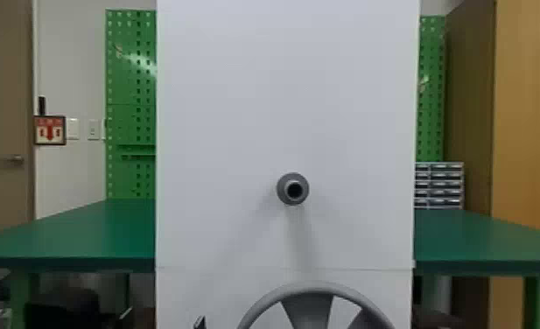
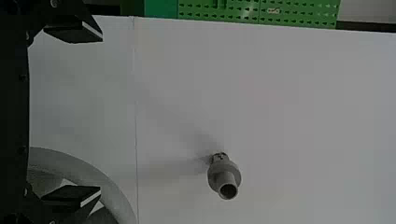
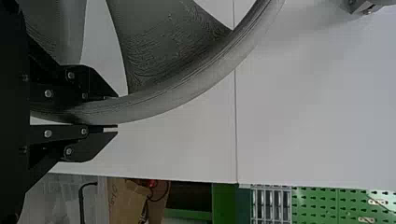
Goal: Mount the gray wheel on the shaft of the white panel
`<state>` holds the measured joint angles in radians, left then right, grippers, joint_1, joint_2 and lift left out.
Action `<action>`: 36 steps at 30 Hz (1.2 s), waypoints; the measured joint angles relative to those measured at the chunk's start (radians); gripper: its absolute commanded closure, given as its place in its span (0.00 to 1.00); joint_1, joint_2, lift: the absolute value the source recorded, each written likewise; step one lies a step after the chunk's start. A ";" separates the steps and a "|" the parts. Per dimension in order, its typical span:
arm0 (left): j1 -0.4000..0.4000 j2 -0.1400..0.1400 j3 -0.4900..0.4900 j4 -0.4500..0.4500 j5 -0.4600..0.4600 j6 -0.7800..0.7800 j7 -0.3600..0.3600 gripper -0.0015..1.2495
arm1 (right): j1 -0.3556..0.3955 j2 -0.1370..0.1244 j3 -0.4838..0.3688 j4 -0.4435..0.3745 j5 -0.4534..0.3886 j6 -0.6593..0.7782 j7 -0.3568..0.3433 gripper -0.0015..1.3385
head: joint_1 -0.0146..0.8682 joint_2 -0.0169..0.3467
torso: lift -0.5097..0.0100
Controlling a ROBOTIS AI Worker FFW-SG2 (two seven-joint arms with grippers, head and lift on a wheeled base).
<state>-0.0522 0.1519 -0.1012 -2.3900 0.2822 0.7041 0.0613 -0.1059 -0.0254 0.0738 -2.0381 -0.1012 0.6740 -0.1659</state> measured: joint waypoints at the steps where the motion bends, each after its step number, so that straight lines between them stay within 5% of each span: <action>1: 0.000 0.000 0.000 0.000 0.000 0.000 0.000 0.10 | -0.006 0.000 0.001 -0.006 -0.001 0.011 -0.002 0.88 | 0.05 0.13 | 0.04; 6: 0.001 0.000 0.000 0.000 0.000 0.000 0.002 0.10 | -0.041 -0.004 0.004 -0.027 -0.009 0.062 -0.018 0.88 | 0.05 0.13 | 0.04; 36: -0.001 0.009 -0.018 0.000 0.002 0.011 0.019 0.10 | -0.322 -0.032 0.128 -0.183 -0.160 0.345 -0.366 0.88 | 0.05 0.13 | 0.04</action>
<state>-0.0536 0.1610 -0.1195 -2.3900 0.2846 0.7147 0.0805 -0.4279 -0.0577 0.2022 -2.2207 -0.2612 1.0192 -0.5320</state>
